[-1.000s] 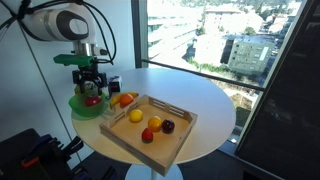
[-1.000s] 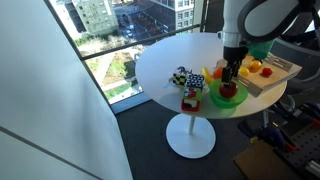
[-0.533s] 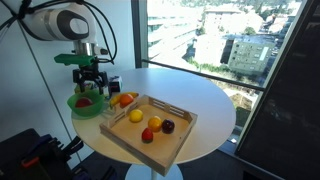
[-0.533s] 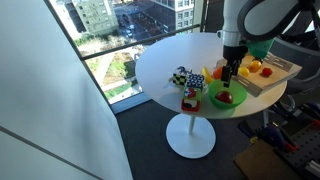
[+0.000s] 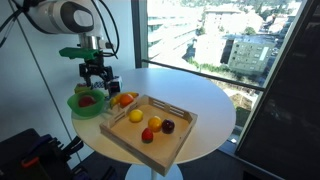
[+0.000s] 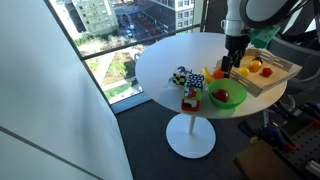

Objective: Pick up the apple into the bowl

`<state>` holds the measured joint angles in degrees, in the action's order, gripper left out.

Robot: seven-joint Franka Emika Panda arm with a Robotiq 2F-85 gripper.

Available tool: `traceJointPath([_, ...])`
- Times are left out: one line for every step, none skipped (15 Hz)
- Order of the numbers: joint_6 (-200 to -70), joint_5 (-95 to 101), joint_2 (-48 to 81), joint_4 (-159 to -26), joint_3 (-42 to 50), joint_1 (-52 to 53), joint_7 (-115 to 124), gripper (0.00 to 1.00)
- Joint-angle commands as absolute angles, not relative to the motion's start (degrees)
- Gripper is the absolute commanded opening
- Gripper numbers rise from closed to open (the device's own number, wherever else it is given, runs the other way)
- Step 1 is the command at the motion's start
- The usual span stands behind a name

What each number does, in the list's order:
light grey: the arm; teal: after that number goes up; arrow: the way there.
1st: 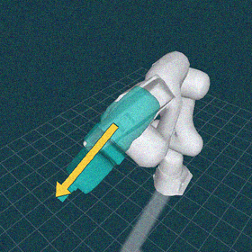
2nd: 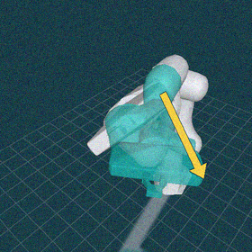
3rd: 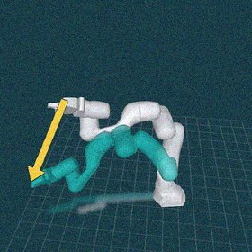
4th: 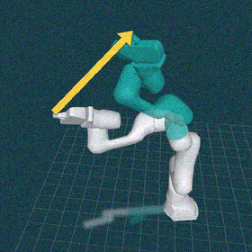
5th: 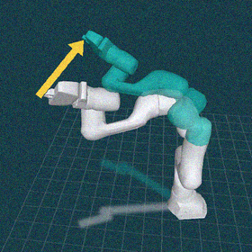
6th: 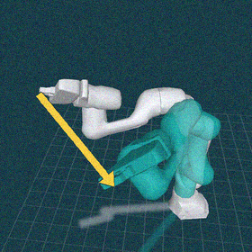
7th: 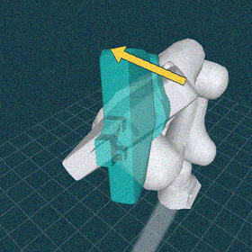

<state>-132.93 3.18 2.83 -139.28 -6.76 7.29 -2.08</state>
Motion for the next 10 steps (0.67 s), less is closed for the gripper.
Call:
traceJointPath([-128.62,1.45,0.17,-137.75,-5.71,6.12,1.2,1.0])
traceJointPath([-127.49,0.85,-0.34,-137.34,-5.36,5.75,1.75,1.0])
traceJointPath([-126.47,0.62,-0.91,-136.98,-4.99,5.39,2.81,1.0])
traceJointPath([-125.33,0.29,-1.44,-136.62,-4.7,5.04,3.65,1.0])
traceJointPath([-124.18,0.44,-2.05,-136.34,-4.41,4.73,4.71,1.0])
traceJointPath([-123.26,0.68,-2.59,-136.09,-4.18,4.46,5.84,1.0])
traceJointPath([-122.09,0.99,-3.24,-135.82,-3.98,4.19,7.02,1.0])
traceJointPath([-121.03,1.15,-3.95,-135.59,-3.83,3.96,8.06,1.0])
traceJointPath([-120.18,1.27,-4.58,-135.44,-3.73,3.76,9.0,1.0])
traceJointPath([-119.06,1.31,-5.43,-135.27,-3.62,3.58,9.79,1.0])
